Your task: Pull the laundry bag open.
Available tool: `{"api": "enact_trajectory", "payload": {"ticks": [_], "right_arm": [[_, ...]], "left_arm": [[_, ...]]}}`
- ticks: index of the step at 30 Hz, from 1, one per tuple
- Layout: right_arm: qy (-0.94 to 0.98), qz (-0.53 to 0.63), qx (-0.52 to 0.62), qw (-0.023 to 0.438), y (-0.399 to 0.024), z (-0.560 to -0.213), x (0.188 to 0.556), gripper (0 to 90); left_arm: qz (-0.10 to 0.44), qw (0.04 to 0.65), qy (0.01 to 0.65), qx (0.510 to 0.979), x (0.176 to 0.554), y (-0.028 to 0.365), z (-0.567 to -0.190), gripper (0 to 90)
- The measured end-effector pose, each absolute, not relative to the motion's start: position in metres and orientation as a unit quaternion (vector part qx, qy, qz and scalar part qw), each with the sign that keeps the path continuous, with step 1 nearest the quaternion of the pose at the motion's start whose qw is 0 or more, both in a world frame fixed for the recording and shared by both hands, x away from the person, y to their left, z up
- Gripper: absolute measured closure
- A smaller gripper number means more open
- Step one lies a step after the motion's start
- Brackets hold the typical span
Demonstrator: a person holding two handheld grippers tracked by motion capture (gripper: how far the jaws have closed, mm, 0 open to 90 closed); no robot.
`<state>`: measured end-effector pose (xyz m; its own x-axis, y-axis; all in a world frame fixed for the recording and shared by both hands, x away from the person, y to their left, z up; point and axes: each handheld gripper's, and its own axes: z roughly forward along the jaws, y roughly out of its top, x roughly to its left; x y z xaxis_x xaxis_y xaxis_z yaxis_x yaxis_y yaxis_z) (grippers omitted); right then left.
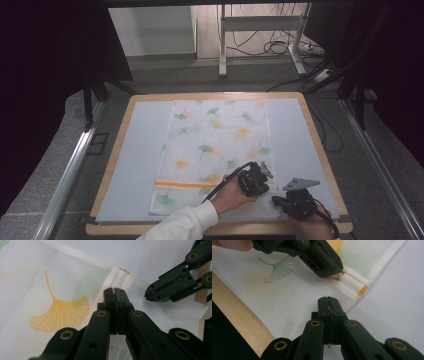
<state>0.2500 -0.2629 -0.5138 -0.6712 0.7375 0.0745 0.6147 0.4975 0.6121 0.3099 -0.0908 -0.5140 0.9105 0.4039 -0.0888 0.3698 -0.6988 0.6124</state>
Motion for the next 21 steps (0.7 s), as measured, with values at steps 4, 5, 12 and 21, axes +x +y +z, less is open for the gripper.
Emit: {"api": "enact_trajectory", "payload": {"ticks": [4,5,12,21], "right_arm": [[0.859,0.311,0.394,0.097,-0.2628,-0.5138,0.2501,89.2],[0.859,0.311,0.394,0.098,-0.2628,-0.5137,0.2501,89.2],[0.860,0.311,0.393,0.097,-0.2629,-0.5138,0.2502,89.2],[0.860,0.311,0.393,0.098,-0.2629,-0.5139,0.2501,89.3]], "left_arm": [[0.017,0.328,0.214,0.920,0.3104,-0.0912,-0.5149,85.1],[0.010,0.329,0.217,0.919,0.3113,-0.0911,-0.5151,85.1],[0.025,0.322,0.199,0.925,0.3080,-0.0948,-0.5150,80.6],[0.039,0.318,0.177,0.931,0.3073,-0.0947,-0.5143,89.6]]}}
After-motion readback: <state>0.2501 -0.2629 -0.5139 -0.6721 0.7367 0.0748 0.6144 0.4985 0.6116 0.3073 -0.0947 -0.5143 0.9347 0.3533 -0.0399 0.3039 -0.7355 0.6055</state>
